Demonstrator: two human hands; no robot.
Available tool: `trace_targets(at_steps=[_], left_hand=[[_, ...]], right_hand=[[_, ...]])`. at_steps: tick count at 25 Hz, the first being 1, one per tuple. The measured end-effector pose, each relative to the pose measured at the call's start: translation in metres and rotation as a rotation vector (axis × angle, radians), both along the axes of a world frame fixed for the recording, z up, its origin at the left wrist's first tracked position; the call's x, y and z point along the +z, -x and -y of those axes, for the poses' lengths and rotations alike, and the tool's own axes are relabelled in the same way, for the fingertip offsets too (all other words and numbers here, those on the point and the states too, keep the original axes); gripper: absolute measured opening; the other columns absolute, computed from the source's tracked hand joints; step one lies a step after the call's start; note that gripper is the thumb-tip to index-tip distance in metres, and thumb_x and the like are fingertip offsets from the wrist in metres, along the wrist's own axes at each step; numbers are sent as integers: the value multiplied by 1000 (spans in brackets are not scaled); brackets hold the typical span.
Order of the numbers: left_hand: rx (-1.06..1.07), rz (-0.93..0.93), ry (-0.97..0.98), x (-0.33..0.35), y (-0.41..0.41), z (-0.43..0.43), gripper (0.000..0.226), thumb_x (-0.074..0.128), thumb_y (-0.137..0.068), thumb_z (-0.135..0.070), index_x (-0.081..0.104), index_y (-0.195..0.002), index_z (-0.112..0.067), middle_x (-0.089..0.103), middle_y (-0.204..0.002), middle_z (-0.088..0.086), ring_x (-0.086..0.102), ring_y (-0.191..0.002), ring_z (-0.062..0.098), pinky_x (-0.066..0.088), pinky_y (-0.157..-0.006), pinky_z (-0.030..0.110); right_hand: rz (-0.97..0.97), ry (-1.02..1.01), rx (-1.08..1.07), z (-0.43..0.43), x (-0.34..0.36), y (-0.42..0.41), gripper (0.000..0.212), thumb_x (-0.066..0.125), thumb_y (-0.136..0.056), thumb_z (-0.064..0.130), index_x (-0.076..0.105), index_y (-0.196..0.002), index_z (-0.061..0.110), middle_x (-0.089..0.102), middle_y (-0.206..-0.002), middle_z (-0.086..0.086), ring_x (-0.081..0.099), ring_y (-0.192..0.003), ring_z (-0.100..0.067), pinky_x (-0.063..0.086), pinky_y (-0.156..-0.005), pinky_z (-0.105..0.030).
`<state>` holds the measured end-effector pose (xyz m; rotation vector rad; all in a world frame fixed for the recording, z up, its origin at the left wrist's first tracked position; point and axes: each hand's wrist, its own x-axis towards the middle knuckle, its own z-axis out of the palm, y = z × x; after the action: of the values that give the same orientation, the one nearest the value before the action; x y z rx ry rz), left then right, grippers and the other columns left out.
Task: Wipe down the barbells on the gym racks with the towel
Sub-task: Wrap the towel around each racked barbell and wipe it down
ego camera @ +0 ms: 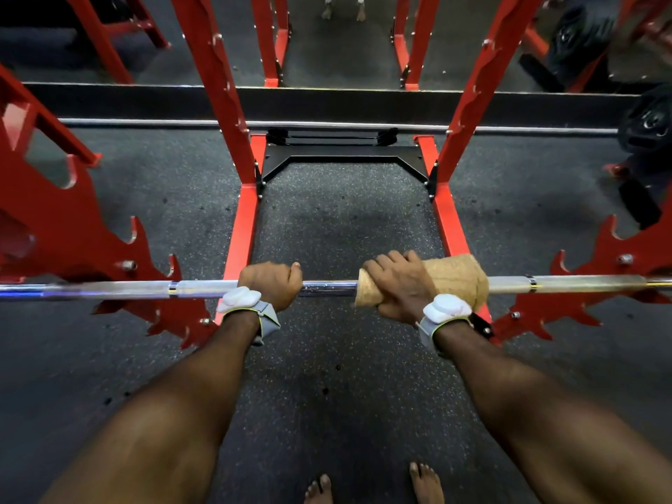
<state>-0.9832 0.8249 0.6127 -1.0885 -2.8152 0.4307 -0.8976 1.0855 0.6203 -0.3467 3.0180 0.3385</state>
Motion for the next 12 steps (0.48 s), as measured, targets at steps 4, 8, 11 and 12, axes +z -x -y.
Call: trace_targets(at_steps=[4, 8, 11, 12], left_hand=[[36, 64, 31, 1, 0, -3, 37, 46, -98, -24, 53, -133, -14, 72, -99, 6, 70, -84, 33, 39, -58, 30], [197, 137, -54, 10, -5, -14, 39, 28, -104, -28, 58, -126, -18, 71, -108, 8, 66, -99, 34, 42, -69, 33], [159, 121, -16, 12, -4, -10, 37, 33, -104, -24, 55, -131, -15, 70, -109, 10, 66, -97, 36, 47, -71, 34], [101, 109, 30, 9, -4, -9, 38, 33, -103, -24, 49, -137, -16, 69, -111, 8, 66, -98, 35, 43, -67, 32]], right_hand=[[-5, 74, -2, -14, -1, 1, 59, 61, -59, 48, 56, -113, 26, 60, -99, 5, 57, -91, -24, 33, -70, -36], [124, 134, -45, 12, 12, 17, 46, 62, -73, 45, 51, -114, 26, 61, -111, 5, 55, -104, -24, 31, -77, -37], [3, 112, 6, 34, 6, 14, 44, 59, -71, 46, 54, -109, 24, 61, -103, 2, 56, -96, -25, 35, -76, -39], [-38, 116, 33, 29, 3, 11, 45, 59, -68, 46, 55, -108, 25, 61, -99, 3, 57, -92, -25, 34, -73, -38]])
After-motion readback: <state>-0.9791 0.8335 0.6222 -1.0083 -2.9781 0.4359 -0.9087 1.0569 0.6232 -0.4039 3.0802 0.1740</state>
